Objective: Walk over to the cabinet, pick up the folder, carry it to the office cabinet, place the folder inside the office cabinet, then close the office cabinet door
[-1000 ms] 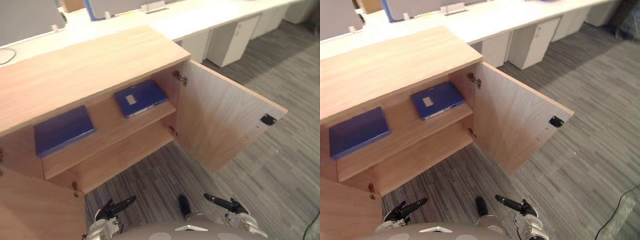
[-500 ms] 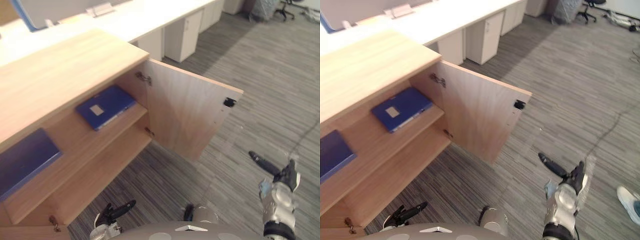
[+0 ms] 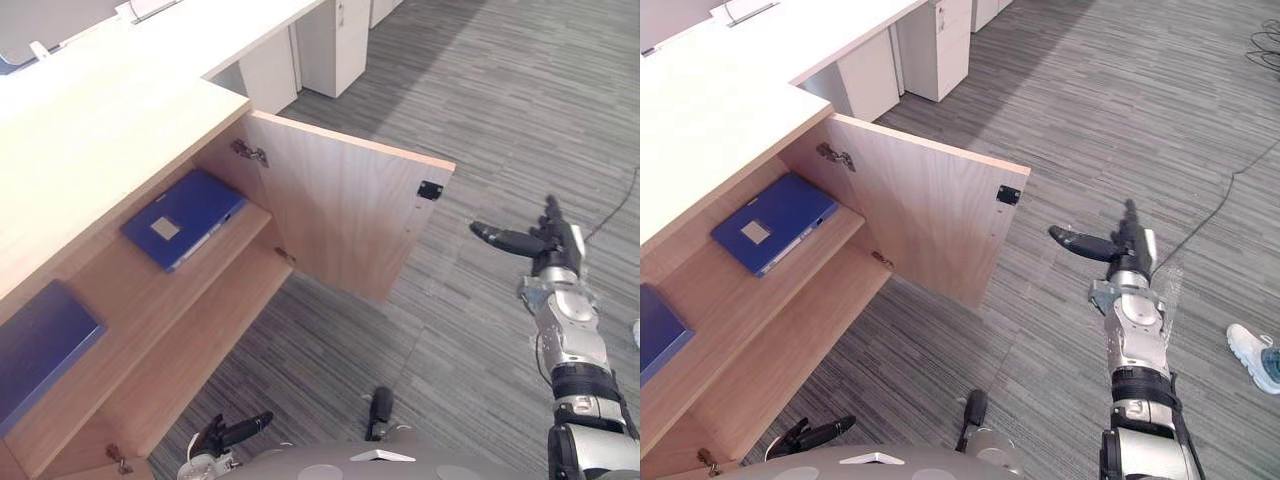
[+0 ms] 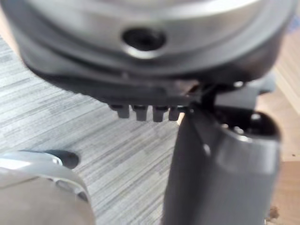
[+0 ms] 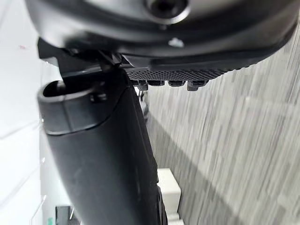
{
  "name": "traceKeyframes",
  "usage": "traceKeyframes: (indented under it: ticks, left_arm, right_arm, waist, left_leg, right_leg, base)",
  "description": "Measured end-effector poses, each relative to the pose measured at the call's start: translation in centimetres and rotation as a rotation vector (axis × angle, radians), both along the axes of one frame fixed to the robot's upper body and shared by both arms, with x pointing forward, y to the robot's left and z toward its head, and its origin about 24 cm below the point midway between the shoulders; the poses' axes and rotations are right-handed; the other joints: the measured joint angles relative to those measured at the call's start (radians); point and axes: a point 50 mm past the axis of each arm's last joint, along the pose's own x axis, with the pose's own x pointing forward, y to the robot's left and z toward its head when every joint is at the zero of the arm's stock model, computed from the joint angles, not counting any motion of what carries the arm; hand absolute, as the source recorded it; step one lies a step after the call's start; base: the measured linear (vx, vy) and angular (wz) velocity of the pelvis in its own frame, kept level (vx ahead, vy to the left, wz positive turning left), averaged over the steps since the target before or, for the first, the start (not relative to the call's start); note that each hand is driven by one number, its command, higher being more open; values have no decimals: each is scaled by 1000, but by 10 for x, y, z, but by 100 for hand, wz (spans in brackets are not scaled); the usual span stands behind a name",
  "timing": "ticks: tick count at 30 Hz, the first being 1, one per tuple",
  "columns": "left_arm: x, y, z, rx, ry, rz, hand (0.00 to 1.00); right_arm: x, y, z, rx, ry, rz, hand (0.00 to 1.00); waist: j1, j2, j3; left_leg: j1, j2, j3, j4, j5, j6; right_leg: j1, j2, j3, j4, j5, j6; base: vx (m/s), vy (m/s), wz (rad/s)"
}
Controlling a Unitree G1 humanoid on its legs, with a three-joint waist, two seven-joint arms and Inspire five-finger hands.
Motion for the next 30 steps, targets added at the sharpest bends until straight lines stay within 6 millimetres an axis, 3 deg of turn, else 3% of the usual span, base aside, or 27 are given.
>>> traceKeyframes:
  ticks: [3, 6, 7, 10, 14, 20, 22, 25, 29, 30]
  left_arm:
    - [2, 0, 0, -1, -13, -9, 100]
    - [-7, 7, 1, 16, 9, -7, 100]
    - [-9, 7, 0, 15, 15, -7, 100]
    - [-16, 9, 0, 12, 27, -5, 100]
    - [-21, 7, -1, 1, 35, -2, 100]
    - [-20, 7, -1, -11, 25, -7, 100]
    - [-21, 7, -1, -12, 27, -3, 100]
    - [-22, 7, -1, -16, 32, -5, 100]
    - [-16, 5, -1, -40, 15, -25, 100]
    - [-9, 5, 0, -45, -3, -37, 100]
  right_arm:
    - [12, 18, 1, 68, -11, 98, 100]
    - [20, 35, 1, 138, -26, 194, 100]
    - [22, 37, 4, 146, -36, 210, 100]
    - [30, 33, 14, 175, -62, 203, 100]
    - [33, 32, 22, 162, -65, 246, 100]
    - [33, 35, 22, 129, -31, 294, 100]
    - [33, 39, 25, 68, -6, 351, 100]
    - [22, 50, 34, -172, 95, 588, 100]
    - [-13, 60, 51, -522, 286, 1011, 100]
    - [-32, 65, 41, -581, 408, 1181, 100]
  waist:
    - [8, 3, -3]
    - [13, -41, -10]
    - [13, -45, -12]
    - [9, -41, -10]
    - [-4, -13, -9]
    - [-9, -10, -10]
    - [-16, -11, -7]
    - [-33, -12, -5]
    - [-60, -16, -8]
    - [-57, -23, -13]
  left_leg:
    - [-22, 1, -28, -100, 30, -4]
    - [-24, -27, -34, -104, 34, 0]
    - [-25, -32, -38, -104, 34, 1]
    - [-35, -45, -58, -101, 35, 3]
    - [-35, -43, -73, -100, 35, 3]
    - [-34, -41, -88, -101, 41, 4]
    - [-35, -40, -89, -103, 43, 7]
    - [-39, -30, -83, -106, 45, 8]
    - [-38, -6, -66, -106, 43, 4]
    - [-39, 0, -66, -105, 45, 0]
  right_leg:
    - [4, -5, -4, -2, 12, 18]
    - [5, -30, -7, -6, 22, 34]
    - [4, -35, -10, -6, 23, 36]
    - [2, -49, -23, -6, 28, 42]
    - [9, -57, -46, -6, 32, 46]
    - [17, -55, -48, -7, 31, 46]
    - [16, -54, -47, -7, 27, 48]
    - [7, -41, -42, -7, 21, 44]
    - [-1, -15, -24, -7, 18, 39]
    - [-4, -7, -21, -6, 16, 35]
  base:
    - [-36, 170, 4]
    - [-45, 176, 9]
    - [-11, 97, 13]
    - [2, 130, 16]
    - [7, 64, 6]
    - [-48, 17, 6]
    - [-61, -6, 1]
    - [-38, -21, -10]
    - [12, -23, -14]
    - [26, -13, -4]
